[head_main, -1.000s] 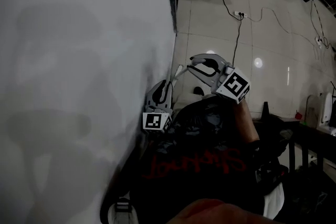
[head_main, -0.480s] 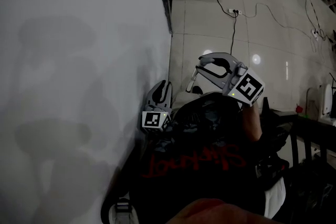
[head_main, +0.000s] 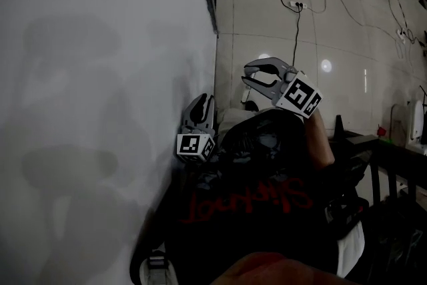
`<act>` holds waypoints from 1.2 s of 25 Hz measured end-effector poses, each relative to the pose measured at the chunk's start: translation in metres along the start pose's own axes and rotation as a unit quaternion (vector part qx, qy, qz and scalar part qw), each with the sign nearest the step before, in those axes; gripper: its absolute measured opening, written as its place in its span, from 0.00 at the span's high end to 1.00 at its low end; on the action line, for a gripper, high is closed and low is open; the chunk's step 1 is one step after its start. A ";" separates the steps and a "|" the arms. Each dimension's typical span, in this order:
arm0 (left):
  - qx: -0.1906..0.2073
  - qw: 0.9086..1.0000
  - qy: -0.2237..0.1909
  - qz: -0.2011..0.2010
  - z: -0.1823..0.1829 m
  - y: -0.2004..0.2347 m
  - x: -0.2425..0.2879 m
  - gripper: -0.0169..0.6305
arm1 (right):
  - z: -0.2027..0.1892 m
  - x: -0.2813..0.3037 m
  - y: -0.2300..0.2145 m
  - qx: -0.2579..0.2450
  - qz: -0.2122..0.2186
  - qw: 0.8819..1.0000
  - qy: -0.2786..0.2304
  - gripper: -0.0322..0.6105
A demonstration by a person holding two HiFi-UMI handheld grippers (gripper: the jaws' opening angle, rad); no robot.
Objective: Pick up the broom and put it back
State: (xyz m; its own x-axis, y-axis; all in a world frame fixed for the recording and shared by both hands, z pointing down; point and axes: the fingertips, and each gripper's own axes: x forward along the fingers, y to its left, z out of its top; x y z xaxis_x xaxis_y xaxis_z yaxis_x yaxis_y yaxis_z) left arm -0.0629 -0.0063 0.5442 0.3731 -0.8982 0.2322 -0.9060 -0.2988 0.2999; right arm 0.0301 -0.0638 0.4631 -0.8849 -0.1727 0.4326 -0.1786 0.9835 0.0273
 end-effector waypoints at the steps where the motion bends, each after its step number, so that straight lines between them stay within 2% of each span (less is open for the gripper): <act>1: 0.001 1.000 0.001 0.000 -0.002 -0.002 0.000 0.86 | -0.017 0.013 0.001 0.006 0.013 1.000 0.015 0.79; 4: 0.000 1.000 0.002 0.002 -0.005 -0.006 -0.004 0.86 | -0.074 0.060 0.013 0.009 0.069 0.995 0.067 0.79; 7: -0.005 1.000 0.006 0.004 -0.003 -0.009 -0.008 0.86 | -0.119 0.115 0.031 -0.010 0.130 0.983 0.128 0.79; 9: -0.002 1.000 0.006 0.006 -0.002 -0.003 -0.008 0.86 | -0.136 0.155 0.041 -0.018 0.158 0.975 0.152 0.79; 11: -0.004 1.000 0.009 0.010 -0.002 0.003 -0.008 0.86 | -0.136 0.190 0.049 -0.011 0.172 0.975 0.142 0.79; 16: -0.002 1.000 0.009 0.010 -0.001 0.001 -0.012 0.86 | -0.119 0.224 0.055 0.029 0.144 0.984 0.102 0.78; 17: -0.003 1.000 0.010 0.011 -0.001 0.000 -0.014 0.86 | -0.114 0.219 0.058 0.040 0.152 0.983 0.092 0.74; 19: 0.000 1.000 0.008 0.014 0.004 -0.005 -0.018 0.86 | -0.100 0.195 0.064 0.060 0.171 0.981 0.072 0.51; 20: 0.001 1.000 0.006 0.016 0.007 -0.009 -0.021 0.86 | -0.090 0.179 0.064 0.064 0.170 0.982 0.061 0.49; 21: 0.003 1.000 0.005 0.016 0.009 -0.011 -0.022 0.86 | -0.079 0.162 0.060 0.063 0.159 0.984 0.048 0.51; 22: 0.004 1.000 0.007 0.015 0.009 -0.011 -0.023 0.86 | -0.069 0.148 0.055 0.061 0.143 0.987 0.037 0.58; 24: 0.010 1.000 0.012 0.016 0.010 -0.003 -0.021 0.86 | -0.050 0.124 0.046 0.064 0.104 0.992 0.021 0.80; 26: 0.016 1.000 0.011 0.022 0.014 0.006 -0.020 0.86 | -0.037 0.106 0.045 0.072 0.081 0.994 0.014 0.95; 30: 0.030 0.999 -0.001 0.024 0.007 0.008 -0.014 0.87 | -0.036 0.078 0.052 0.052 0.037 0.998 0.005 0.95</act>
State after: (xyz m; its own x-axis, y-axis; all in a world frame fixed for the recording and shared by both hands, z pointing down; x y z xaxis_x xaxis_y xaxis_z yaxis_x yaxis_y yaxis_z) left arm -0.0767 0.0012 0.5372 0.3289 -0.9126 0.2430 -0.9331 -0.2744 0.2326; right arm -0.0324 -0.0243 0.5310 -0.8930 -0.0992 0.4390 -0.1576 0.9826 -0.0986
